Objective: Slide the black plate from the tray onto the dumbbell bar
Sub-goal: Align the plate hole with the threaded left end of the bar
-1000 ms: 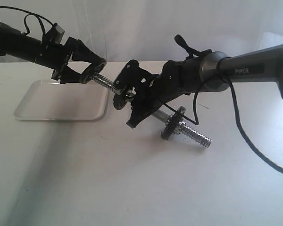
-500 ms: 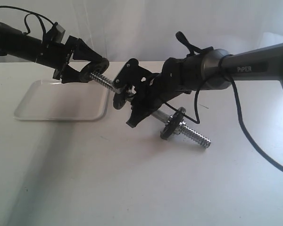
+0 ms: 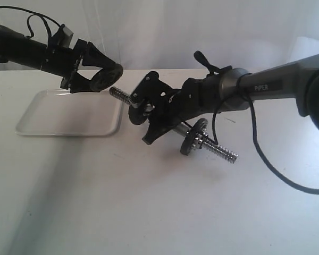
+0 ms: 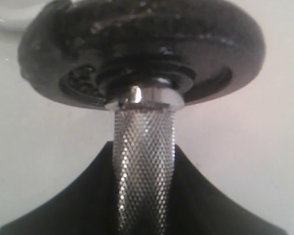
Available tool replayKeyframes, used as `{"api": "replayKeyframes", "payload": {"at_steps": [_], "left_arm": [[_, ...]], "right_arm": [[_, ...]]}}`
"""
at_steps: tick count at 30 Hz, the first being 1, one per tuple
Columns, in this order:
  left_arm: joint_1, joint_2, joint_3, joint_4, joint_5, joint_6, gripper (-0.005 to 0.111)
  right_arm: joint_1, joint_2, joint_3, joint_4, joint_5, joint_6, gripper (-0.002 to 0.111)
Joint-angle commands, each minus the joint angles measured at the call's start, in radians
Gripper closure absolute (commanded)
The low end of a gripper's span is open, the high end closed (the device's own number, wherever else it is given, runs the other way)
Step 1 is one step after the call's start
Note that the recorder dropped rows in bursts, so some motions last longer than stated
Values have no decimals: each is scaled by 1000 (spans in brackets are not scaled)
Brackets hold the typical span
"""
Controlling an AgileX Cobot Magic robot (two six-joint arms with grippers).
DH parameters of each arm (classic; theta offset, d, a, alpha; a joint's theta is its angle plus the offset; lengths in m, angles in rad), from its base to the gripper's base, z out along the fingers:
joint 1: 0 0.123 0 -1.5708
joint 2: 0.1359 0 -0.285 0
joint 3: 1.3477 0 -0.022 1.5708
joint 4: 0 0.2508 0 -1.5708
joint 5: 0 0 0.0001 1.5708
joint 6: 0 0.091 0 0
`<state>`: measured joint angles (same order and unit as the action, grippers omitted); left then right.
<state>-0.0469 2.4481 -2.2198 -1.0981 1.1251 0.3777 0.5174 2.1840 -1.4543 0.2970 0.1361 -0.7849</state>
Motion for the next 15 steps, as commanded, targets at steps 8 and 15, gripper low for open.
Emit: {"api": "replayKeyframes", "payload": {"at_steps": [8,15], "left_arm": [[6,-15,-4,-62,96,35,107],[6,-15,-4,-10,96,43,107]], "right_arm": [[-12,-161,-22,20,-96,4,108],[-12,-184,-22,23,-84,4,108]]}}
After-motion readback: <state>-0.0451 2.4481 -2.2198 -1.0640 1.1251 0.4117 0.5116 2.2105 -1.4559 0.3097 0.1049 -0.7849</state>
